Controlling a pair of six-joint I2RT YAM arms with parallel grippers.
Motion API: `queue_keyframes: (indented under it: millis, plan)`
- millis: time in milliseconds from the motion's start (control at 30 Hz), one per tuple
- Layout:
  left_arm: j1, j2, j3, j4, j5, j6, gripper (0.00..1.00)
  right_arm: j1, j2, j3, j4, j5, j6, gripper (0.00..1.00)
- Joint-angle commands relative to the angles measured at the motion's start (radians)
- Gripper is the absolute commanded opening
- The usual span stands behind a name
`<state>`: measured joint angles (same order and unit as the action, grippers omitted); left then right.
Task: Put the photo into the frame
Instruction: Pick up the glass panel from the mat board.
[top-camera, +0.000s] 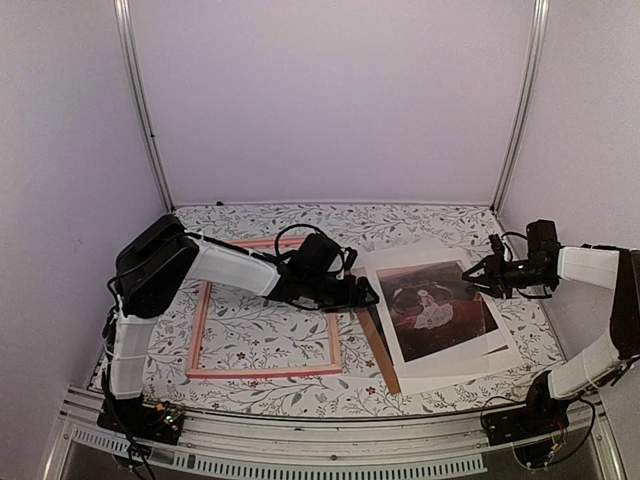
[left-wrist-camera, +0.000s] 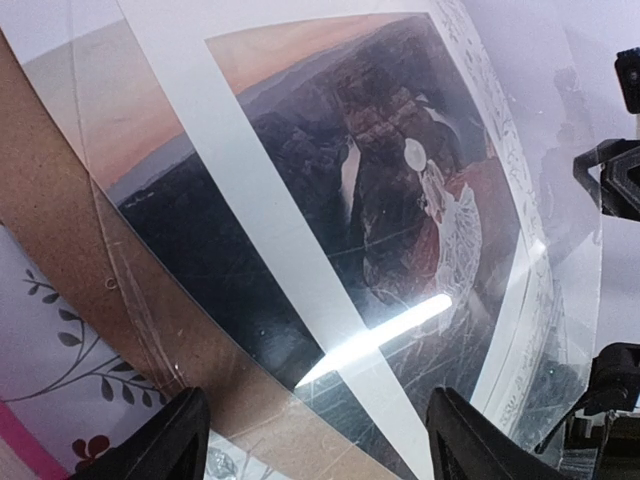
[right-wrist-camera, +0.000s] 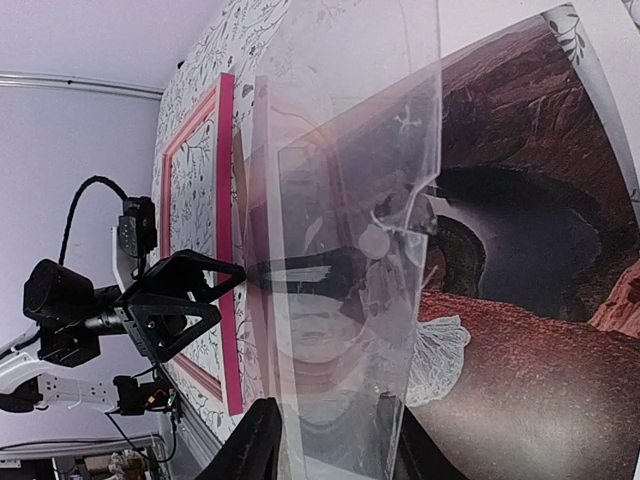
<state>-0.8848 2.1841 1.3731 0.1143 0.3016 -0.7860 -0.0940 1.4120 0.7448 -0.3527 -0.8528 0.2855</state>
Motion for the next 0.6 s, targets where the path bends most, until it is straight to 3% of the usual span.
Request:
queue_keyframes:
  millis: [0,133,300,567]
  plan:
    - [0.01,-0.017,-0.022,-0.048,-0.012,-0.001,0.78,0.011,-0.033,-0.003,-0.023,-0.025,-0.022,0.33]
    - [0.01,-0.023,-0.023,-0.047,-0.013,0.003,0.78,0.01,-0.026,0.009,-0.023,-0.028,-0.023,0.24]
    - [0.017,-0.062,-0.026,-0.038,-0.015,0.042,0.79,0.01,-0.027,0.045,-0.055,-0.016,-0.037,0.0]
    - [0.048,-0.259,-0.076,-0.067,-0.068,0.139,0.83,0.016,-0.08,0.177,-0.138,-0.018,0.0,0.0]
